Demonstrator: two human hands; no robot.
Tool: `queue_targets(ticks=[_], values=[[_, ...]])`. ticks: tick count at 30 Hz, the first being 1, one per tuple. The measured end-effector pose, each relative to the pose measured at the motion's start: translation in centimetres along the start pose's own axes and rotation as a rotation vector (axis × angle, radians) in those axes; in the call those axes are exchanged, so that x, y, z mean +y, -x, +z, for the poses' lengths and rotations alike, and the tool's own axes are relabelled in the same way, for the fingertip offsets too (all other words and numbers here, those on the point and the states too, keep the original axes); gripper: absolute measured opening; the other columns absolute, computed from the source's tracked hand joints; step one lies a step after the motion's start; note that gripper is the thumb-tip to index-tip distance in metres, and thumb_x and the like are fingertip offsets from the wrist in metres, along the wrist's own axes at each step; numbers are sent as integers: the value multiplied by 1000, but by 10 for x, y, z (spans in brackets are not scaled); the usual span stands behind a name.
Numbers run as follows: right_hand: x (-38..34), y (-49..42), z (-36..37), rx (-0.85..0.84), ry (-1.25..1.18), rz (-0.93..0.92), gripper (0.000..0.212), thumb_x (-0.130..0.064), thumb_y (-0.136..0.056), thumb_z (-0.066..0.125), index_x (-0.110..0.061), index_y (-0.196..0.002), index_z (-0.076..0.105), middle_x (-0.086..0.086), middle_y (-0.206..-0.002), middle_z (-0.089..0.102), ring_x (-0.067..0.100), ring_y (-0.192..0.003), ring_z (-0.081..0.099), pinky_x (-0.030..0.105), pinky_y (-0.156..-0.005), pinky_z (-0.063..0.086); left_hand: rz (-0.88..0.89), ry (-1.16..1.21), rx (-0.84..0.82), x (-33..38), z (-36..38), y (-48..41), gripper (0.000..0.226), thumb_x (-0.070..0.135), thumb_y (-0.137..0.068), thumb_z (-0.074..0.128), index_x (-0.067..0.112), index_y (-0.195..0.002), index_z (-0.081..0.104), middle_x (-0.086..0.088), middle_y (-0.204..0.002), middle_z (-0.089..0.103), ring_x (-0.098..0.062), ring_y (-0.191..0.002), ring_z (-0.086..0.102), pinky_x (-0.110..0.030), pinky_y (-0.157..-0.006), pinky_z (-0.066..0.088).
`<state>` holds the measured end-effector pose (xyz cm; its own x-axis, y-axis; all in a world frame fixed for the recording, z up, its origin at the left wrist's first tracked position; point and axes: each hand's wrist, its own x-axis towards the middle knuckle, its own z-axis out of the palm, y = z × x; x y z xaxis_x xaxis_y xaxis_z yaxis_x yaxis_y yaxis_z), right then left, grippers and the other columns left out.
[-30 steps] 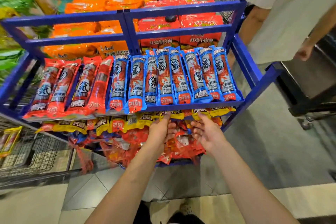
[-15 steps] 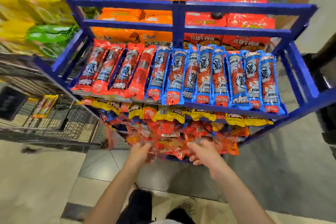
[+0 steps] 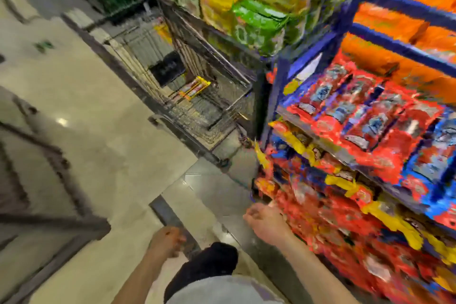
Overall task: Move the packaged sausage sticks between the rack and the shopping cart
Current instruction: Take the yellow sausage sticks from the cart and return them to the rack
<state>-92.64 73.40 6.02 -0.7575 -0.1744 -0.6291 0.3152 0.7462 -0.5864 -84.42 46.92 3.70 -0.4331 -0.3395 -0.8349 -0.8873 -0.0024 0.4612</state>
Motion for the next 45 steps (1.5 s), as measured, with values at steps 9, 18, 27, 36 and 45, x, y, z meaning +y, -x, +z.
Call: queue_targets(ticks=[9,18,27,36,45], values=[[-142,-87,63,-208,196,-41,9,-33,-93,57,-26,-88,58,-6,-80,63,0,-63,56,9,-54,41,-215,267,195,-4,-134,-51,12,9,-98,50,1,-95,58,-15,-73,61,-25,-45,56,-23,-49,41],[-215,-168,89,-206,297,29,19,-33,-93,57,-20,-99,69,3,-105,69,24,-102,63,32,-91,47,-176,336,196,46,-206,-121,14,11,-96,53,0,-102,60,-19,-86,66,-28,-62,58,-29,-57,47],[-300,-304,72,-94,48,208,22,-22,-89,61,-12,-69,65,3,-60,63,16,-51,57,20,-50,45,-44,186,53,184,-256,-207,14,7,-96,49,3,-100,61,-16,-89,67,-22,-57,61,-22,-49,46],[-471,-472,44,-92,5,88,19,-18,-95,52,-15,-87,69,2,-77,69,13,-58,61,20,-48,44,-117,202,224,289,-387,-320,15,12,-100,47,4,-99,60,-15,-86,68,-27,-60,62,-28,-53,46],[-534,-540,58,-183,131,78,29,-32,-94,56,-8,-89,71,5,-110,71,17,-106,63,23,-80,47,-23,64,192,432,-439,-409,15,10,-98,51,-1,-102,61,-15,-81,68,-26,-57,60,-29,-54,45]])
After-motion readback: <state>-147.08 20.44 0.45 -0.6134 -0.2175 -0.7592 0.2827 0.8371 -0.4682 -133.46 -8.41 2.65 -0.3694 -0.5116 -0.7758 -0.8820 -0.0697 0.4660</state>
